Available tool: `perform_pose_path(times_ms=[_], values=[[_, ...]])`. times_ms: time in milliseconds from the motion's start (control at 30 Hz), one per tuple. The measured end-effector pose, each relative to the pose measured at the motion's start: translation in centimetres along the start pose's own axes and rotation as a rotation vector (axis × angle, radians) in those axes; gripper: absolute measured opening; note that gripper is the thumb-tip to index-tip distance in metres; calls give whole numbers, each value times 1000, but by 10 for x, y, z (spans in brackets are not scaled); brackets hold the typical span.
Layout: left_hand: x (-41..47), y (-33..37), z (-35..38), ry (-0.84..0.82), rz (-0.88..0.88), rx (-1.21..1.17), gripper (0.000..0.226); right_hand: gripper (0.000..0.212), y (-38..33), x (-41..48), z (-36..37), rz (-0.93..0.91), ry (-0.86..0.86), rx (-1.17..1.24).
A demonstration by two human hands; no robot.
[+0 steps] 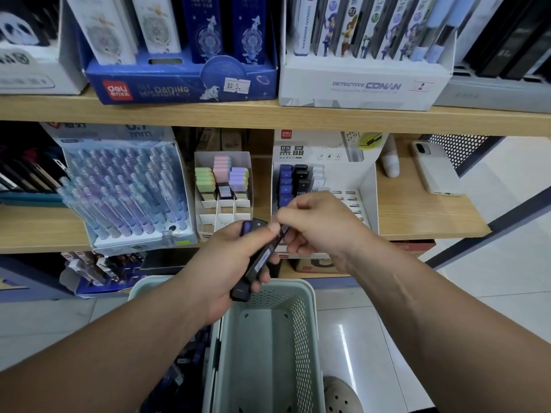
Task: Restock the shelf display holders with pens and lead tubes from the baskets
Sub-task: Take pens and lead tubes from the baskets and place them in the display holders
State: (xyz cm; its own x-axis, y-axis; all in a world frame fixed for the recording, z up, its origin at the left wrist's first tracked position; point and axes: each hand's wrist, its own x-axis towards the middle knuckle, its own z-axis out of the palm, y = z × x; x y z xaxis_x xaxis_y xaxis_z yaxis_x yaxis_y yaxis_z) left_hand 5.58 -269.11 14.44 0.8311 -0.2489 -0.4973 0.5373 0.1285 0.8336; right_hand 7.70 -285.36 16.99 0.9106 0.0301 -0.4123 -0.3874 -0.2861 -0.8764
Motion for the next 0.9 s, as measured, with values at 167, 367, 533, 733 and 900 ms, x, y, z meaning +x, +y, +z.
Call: perform_pose_path(times_ms=[167,367,533,733,900], values=[[1,3,-1,15,-33,-67,28,11,-2,3,-18,-85,66,118],[4,3,-6,84,-169,-165,30,12,-8,5,-52,-241,313,105],[3,3,-13,4,-178,-306,44,16,-1,13,-66,-422,516,-286],[1,5,-7,-24,-139,-310,44,27,5,20,-52,-569,527,-523],[0,4,-5,10,-113,-279,40,25,8,21,-47,-608,493,-707]])
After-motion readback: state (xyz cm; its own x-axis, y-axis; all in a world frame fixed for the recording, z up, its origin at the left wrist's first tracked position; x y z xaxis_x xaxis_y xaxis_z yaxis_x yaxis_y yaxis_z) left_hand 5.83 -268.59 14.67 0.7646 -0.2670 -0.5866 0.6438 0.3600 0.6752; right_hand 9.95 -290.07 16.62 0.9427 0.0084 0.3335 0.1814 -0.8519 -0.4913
